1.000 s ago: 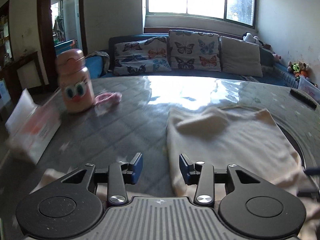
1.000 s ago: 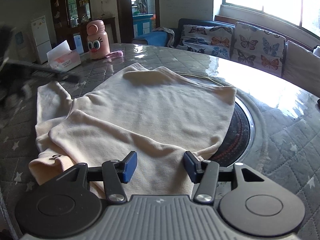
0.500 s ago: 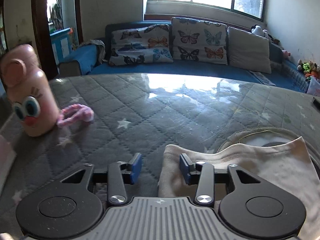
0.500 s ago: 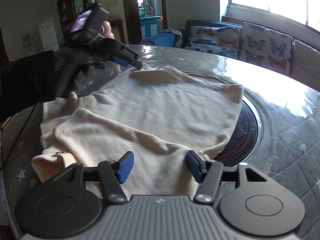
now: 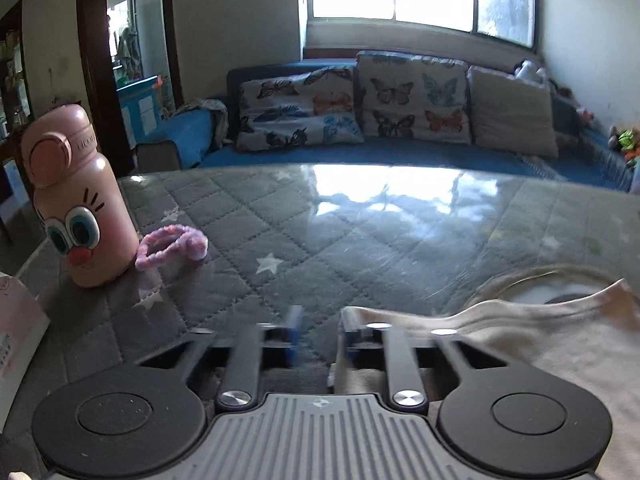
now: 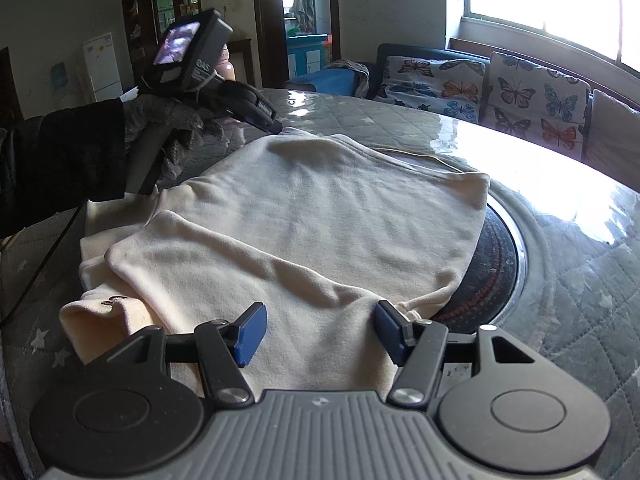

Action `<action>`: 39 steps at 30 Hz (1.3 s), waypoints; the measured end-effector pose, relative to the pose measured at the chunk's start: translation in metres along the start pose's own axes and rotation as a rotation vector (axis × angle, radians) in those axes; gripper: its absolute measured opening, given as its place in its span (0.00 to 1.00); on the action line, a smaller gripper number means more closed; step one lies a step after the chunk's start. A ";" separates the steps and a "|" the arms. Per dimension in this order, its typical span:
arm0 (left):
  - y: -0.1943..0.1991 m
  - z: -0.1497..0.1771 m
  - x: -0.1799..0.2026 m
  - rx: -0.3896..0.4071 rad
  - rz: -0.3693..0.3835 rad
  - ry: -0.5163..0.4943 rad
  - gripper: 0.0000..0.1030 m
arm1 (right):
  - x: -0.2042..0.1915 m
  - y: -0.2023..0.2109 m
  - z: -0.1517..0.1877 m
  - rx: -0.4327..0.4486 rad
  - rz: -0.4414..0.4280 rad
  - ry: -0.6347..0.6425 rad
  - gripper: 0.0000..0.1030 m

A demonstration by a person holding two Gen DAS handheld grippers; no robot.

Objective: Fold clothes

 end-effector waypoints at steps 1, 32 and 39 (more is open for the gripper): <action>0.002 0.000 0.003 -0.001 0.012 -0.013 0.51 | 0.000 0.000 0.000 0.000 0.001 0.001 0.60; 0.083 0.047 0.112 0.195 0.387 -0.500 0.05 | -0.003 -0.003 0.001 0.002 0.010 0.008 0.64; 0.076 0.034 0.097 0.219 0.283 -0.473 0.05 | -0.003 -0.002 0.001 0.002 0.007 0.007 0.65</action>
Point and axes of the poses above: each gripper's, at about its wrist camera, not at the fingertips, and y roughly against the way its jaws point, x to its right, z to its underside, the point moved 6 cm from there along -y, roughly the way its jaws point, and after that the axes turned 8 degrees about -y, right-handed, at the moved point
